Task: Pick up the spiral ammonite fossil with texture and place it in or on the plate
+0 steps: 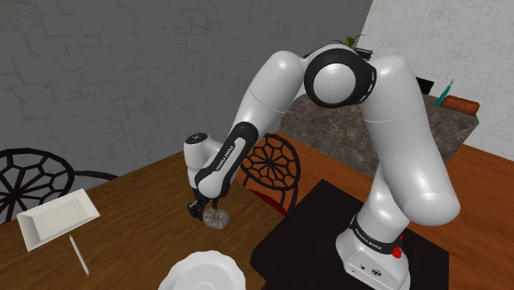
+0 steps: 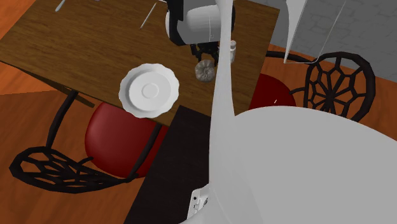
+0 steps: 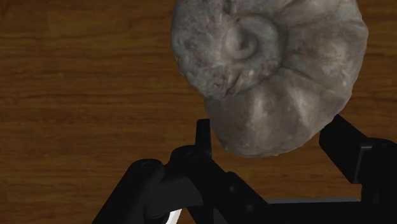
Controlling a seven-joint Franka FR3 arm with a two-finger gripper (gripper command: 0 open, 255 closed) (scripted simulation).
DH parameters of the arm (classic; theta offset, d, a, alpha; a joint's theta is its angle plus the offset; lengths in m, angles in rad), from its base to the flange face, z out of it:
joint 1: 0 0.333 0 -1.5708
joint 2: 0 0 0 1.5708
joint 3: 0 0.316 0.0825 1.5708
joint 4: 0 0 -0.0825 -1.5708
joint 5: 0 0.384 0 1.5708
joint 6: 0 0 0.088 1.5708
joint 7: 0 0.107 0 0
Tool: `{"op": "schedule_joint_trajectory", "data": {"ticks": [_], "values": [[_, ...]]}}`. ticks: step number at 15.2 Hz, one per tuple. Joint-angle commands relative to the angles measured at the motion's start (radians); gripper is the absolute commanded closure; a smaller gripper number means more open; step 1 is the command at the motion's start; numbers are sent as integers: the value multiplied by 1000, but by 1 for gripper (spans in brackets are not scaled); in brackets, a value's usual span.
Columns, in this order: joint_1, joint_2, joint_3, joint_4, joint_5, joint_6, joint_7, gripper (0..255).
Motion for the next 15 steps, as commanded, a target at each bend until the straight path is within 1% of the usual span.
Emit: {"op": "schedule_joint_trajectory", "data": {"ticks": [1,4,15], "values": [[0,0,0,0,0,0,0,255],[0,0,0,-1,0,0,0,255],[-2,-140,3,-42,3,-98,-5,255]]}}
